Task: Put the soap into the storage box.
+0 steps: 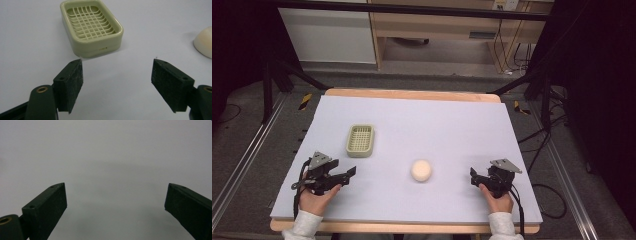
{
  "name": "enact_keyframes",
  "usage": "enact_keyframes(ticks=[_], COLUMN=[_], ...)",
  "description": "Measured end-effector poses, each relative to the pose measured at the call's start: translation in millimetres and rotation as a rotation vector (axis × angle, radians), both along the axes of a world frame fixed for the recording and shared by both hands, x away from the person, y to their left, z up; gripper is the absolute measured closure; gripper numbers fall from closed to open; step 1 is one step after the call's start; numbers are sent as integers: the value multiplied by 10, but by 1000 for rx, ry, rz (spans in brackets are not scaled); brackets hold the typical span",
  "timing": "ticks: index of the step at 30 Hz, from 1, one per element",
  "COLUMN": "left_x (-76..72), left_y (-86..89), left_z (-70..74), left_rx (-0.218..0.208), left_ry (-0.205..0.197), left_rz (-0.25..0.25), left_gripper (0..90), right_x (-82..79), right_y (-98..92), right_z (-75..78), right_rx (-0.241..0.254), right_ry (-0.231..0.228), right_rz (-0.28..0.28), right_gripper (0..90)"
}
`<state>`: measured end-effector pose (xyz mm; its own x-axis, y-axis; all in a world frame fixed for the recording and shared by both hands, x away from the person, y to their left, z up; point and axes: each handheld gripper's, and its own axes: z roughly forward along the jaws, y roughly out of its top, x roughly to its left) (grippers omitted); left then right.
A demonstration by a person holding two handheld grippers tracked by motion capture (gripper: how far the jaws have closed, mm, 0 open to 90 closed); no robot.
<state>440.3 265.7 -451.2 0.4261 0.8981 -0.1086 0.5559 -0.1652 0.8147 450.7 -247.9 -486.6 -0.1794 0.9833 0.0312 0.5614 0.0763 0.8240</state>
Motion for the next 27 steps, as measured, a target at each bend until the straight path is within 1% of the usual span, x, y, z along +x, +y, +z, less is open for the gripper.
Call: enact_keyframes(ticks=[6, 11, 12, 17, 20, 21, 27], left_x=[0, 3, 12, 26, 30, 28, 26], left_y=[-68, -120, -158, -243, -314, -356, -447], left_z=[15, 17, 19, 24, 17, 11, -4], left_rx=[6, 6, 12, 22, 37, 40, 56], left_ry=[-2, 1, 6, 3, 3, 6, 10], left_rz=[-27, -40, -51, -71, -90, -105, -135], left_gripper=[250, 250, 249, 248, 247, 246, 243], right_x=[4, 7, 9, 9, 10, 10, 11], right_y=[-2, -1, -2, 2, 1, 2, 1], right_z=[-2, -4, -5, -5, -6, -6, -6], right_rx=[-1, 1, 0, -1, -1, -1, -2], right_ry=[4, 8, 8, 10, 12, 12, 11], right_rz=[3, 3, 5, 6, 8, 8, 9], right_gripper=[45, 46, 45, 46, 46, 46, 46])
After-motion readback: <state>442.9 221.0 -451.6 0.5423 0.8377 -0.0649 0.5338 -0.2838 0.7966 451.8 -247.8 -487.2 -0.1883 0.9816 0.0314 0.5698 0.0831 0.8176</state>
